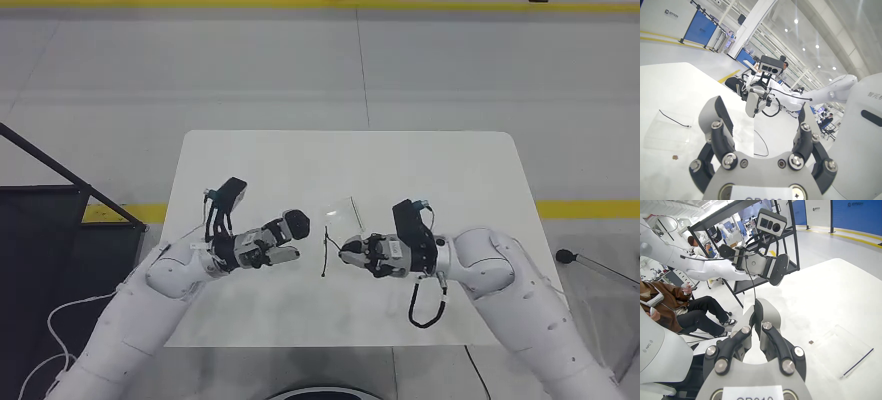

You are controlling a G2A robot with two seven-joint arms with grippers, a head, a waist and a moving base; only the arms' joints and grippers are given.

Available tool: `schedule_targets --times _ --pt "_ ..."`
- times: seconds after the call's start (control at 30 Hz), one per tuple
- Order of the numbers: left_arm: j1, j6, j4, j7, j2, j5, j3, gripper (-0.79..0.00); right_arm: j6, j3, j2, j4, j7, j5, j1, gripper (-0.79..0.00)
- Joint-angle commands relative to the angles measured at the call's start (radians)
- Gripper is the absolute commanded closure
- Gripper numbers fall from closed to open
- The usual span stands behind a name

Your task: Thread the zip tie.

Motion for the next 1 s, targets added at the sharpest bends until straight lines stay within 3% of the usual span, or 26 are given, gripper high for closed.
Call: schedule_targets --times 0.0,0.2,0.7,0.77,0.97 --pt "-0.023 0.001 0.030 -0.053 0.001 -0.083 0.012 -0.588 0.000 -0.010 0.003 -0.001 0.014 0.006 0.009 0.000" --pt "-0.078 0.019 0.073 -0.133 -0.002 -0.173 0.059 -0.579 0.000 -0.042 0.012 0.002 0.034 0.018 0.031 0.000" --pt "-0.149 0.024 0.108 -0.138 -0.013 -0.182 0.158 -0.369 0.000 -0.096 0.030 0.013 0.011 0.004 0.062 0.000" --pt "-0.152 0.021 0.110 -0.135 -0.013 -0.182 0.164 -0.311 0.000 -0.101 0.032 0.016 0.007 0.003 0.065 0.000" --pt "-0.160 0.015 0.111 -0.129 -0.009 -0.184 0.178 -0.299 0.000 -0.114 0.037 0.020 -0.006 0.001 0.074 0.000"
